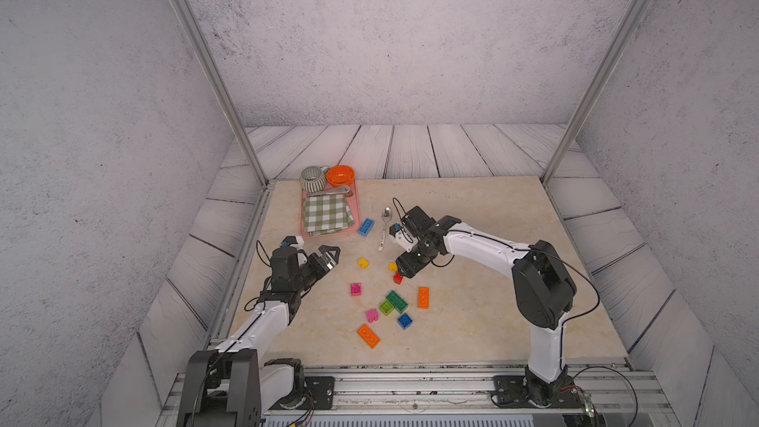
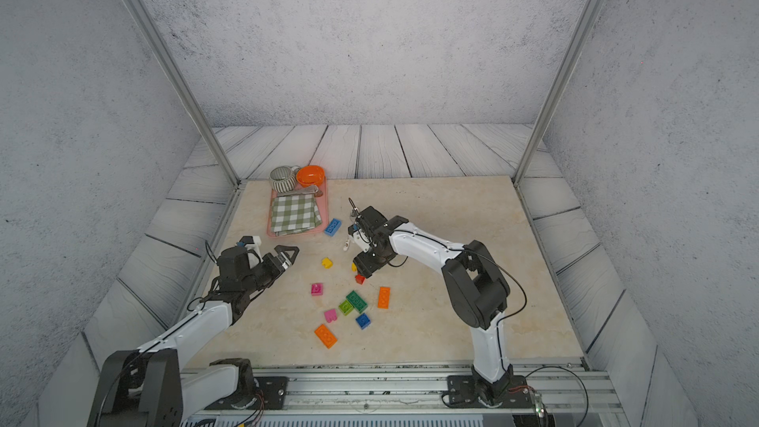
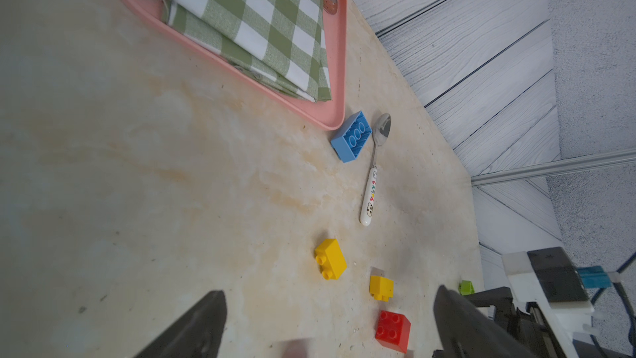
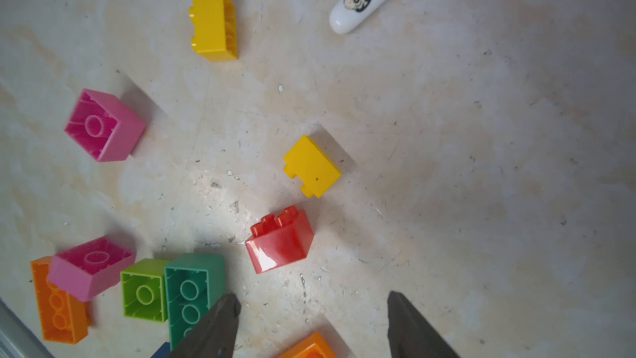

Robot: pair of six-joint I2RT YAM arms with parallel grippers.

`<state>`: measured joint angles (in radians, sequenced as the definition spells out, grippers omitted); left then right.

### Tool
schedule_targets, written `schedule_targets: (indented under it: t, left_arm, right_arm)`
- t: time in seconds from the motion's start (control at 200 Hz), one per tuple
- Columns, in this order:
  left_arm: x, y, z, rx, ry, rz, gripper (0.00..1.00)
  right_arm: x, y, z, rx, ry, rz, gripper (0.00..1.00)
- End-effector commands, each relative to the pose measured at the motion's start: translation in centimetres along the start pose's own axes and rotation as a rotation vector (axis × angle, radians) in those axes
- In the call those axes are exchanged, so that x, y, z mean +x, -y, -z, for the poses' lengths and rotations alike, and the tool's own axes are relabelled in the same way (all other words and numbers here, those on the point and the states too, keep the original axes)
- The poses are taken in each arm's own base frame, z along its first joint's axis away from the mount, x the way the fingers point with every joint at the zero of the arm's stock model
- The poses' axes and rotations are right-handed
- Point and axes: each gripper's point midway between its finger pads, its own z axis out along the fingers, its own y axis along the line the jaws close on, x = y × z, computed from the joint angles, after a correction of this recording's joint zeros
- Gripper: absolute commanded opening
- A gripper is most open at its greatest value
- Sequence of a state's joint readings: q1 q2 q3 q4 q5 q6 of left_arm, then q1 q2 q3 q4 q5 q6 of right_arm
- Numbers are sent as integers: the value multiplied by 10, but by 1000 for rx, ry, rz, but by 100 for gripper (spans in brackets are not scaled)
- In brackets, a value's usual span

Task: Assemble the letter p with lego
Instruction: Pick up the lego brick from the center of the board.

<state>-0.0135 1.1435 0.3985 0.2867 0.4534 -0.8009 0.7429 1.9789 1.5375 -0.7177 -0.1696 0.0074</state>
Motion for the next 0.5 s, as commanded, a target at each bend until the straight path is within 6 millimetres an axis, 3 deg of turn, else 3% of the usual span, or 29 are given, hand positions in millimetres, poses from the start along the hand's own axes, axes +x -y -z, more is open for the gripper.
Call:
schedule_targets:
  t: [0.0, 0.235, 0.495]
  left_arm:
    - [-6, 10, 0, 19, 2, -27, 98]
    - [-6, 10, -1, 20, -3, -27, 98]
    - [-5, 10, -2, 19, -6, -24, 98]
  right_arm:
    - [8, -4, -5, 23, -79, 55, 70]
    - [3, -14, -25, 43, -140, 108, 65]
    - [0, -15, -34, 63, -150, 126, 57]
